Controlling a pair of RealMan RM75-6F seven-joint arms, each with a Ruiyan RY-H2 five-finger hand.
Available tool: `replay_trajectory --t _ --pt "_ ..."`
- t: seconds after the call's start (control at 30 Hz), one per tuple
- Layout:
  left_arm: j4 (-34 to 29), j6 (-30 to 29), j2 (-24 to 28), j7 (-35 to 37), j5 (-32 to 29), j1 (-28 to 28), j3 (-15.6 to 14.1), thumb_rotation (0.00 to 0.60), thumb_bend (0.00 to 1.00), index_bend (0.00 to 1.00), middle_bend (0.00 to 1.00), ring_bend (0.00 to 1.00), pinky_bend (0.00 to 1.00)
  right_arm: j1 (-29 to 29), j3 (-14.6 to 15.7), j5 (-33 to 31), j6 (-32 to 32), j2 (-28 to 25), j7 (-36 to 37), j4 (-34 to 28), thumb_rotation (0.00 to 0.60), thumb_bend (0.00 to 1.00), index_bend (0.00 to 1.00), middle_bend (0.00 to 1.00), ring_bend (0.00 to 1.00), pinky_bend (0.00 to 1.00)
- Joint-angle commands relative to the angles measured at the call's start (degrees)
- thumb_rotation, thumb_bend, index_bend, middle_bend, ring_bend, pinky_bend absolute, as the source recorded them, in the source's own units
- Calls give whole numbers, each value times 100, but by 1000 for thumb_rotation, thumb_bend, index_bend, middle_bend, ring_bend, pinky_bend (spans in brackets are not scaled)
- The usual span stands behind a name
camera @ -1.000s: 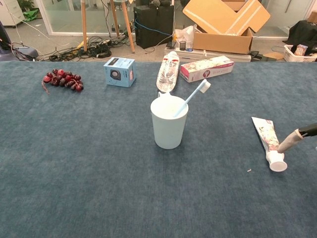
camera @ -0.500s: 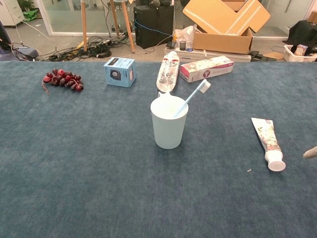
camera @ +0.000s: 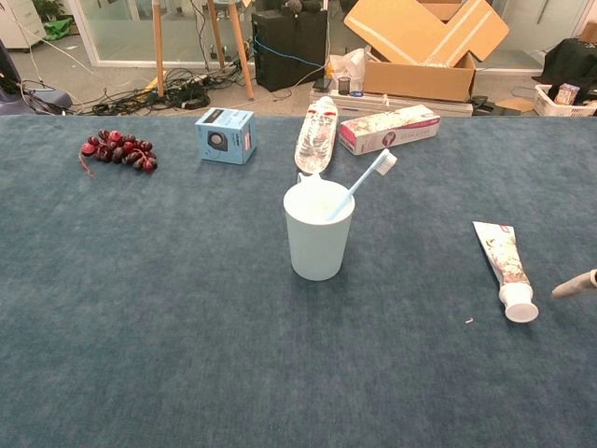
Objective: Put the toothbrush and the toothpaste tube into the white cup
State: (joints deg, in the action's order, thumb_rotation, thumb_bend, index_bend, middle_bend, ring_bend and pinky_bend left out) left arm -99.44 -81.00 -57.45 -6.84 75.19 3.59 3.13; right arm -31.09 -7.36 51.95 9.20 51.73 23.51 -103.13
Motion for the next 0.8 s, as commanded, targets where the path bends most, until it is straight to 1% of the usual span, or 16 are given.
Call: replay_trajectory --t 0.03,0.63,0.8 --pt "-1 0 2 -1 1 1 0 600 0 88 166 72 205 -21 -16 5 -25 71 55 46 600 628 83 969 777 859" --pt "-7 -23 20 45 16 -13 0 600 0 88 166 72 205 91 -430 235 -357 564 323 228 600 627 83 970 779 859" --pt "-10 -29 26 55 22 -16 2 600 0 88 166 72 205 175 -607 302 -472 668 366 253 600 627 83 970 780 859"
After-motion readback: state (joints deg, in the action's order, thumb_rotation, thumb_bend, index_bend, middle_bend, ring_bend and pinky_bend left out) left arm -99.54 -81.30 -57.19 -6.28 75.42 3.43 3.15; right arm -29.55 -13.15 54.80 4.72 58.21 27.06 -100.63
